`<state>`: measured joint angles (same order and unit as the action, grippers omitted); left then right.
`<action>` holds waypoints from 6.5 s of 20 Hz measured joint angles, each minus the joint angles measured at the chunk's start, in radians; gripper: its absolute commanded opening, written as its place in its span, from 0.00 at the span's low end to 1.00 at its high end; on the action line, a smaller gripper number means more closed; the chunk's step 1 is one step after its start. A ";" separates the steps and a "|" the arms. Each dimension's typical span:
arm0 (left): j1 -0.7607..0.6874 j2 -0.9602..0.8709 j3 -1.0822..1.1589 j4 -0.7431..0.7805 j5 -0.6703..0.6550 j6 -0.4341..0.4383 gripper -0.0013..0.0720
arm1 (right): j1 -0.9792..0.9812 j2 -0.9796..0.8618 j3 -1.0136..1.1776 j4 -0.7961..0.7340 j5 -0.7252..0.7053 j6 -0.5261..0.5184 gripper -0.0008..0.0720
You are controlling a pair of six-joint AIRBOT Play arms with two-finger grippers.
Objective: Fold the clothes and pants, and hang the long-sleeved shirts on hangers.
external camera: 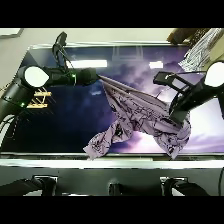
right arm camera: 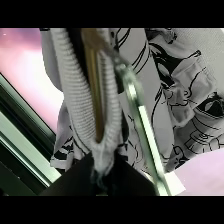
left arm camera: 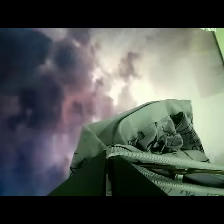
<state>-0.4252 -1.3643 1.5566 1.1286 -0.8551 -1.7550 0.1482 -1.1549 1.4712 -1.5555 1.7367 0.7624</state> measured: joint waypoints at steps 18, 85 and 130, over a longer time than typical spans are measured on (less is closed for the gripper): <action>-0.277 -0.075 0.072 0.014 0.092 -0.029 0.05 | 0.000 -0.034 -0.002 0.094 -0.089 0.094 0.05; 0.216 0.037 -0.392 -0.545 -0.338 1.511 0.78 | -0.002 -0.010 0.000 0.455 -0.166 -0.443 0.05; 0.230 0.437 -0.377 -0.542 -0.255 1.508 0.05 | -0.355 0.055 -0.190 0.704 -0.357 -0.254 0.73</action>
<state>-0.1947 -0.9276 1.1797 0.5869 -1.1099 -0.2470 -0.2066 -1.0996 1.2808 -0.8513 1.3796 0.5083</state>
